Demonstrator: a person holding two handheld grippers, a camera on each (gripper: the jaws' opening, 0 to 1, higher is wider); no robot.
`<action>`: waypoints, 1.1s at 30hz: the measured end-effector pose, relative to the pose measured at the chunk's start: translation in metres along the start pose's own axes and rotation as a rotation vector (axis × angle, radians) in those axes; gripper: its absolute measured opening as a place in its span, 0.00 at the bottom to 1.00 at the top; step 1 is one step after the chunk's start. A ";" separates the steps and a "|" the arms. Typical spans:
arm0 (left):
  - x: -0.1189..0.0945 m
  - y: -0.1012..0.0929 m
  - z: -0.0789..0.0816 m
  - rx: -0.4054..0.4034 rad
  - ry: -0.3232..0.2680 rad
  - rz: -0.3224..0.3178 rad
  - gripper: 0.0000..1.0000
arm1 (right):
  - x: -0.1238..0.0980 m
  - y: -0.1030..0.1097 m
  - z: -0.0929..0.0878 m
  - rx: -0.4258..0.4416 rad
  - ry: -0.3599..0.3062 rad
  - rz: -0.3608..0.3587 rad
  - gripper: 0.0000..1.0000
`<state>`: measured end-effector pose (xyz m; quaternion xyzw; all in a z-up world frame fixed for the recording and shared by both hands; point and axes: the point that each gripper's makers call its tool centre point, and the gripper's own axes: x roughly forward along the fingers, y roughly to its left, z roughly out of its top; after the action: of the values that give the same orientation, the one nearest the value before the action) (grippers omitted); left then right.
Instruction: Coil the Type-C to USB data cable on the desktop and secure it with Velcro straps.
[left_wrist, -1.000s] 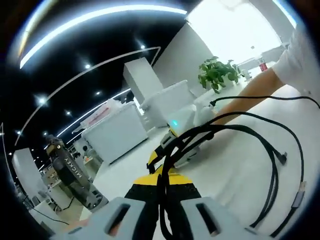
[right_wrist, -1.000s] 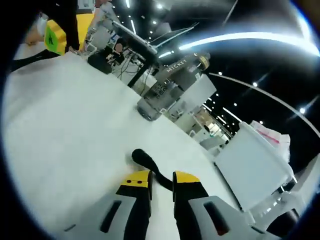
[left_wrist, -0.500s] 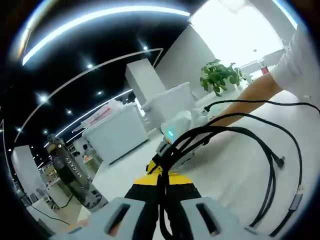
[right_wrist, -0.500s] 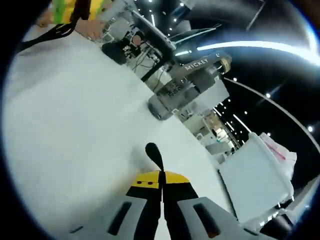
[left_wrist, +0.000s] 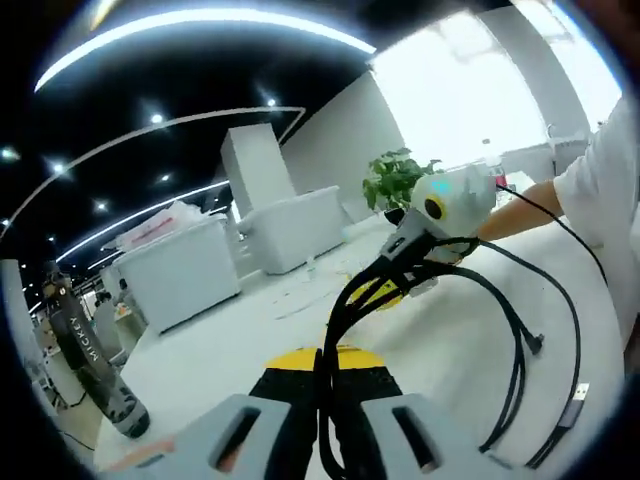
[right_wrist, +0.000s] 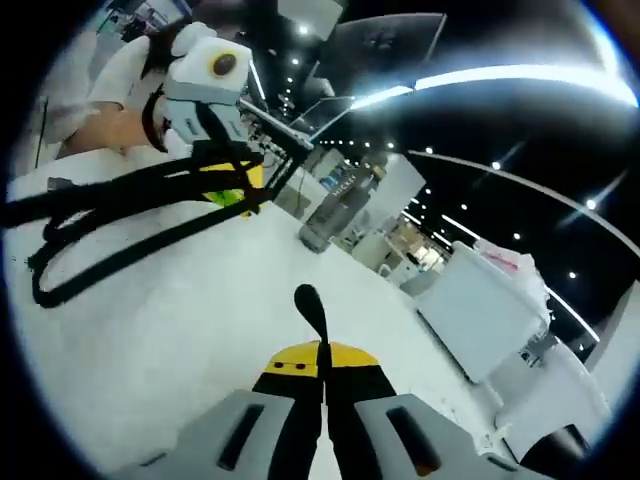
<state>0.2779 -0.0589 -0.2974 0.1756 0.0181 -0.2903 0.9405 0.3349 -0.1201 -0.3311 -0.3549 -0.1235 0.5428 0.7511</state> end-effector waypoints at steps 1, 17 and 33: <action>0.001 -0.004 0.003 -0.003 -0.003 -0.007 0.05 | -0.013 0.007 0.001 -0.001 -0.006 0.008 0.01; 0.042 -0.083 0.046 -0.006 0.035 -0.138 0.05 | -0.111 0.036 -0.006 0.174 -0.023 0.066 0.18; 0.085 -0.122 0.006 -0.046 0.219 -0.242 0.05 | -0.227 -0.024 -0.051 0.291 0.053 -0.330 0.18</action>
<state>0.2809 -0.2012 -0.3423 0.1814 0.1482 -0.3801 0.8948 0.2951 -0.3493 -0.3065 -0.2318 -0.0803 0.4151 0.8761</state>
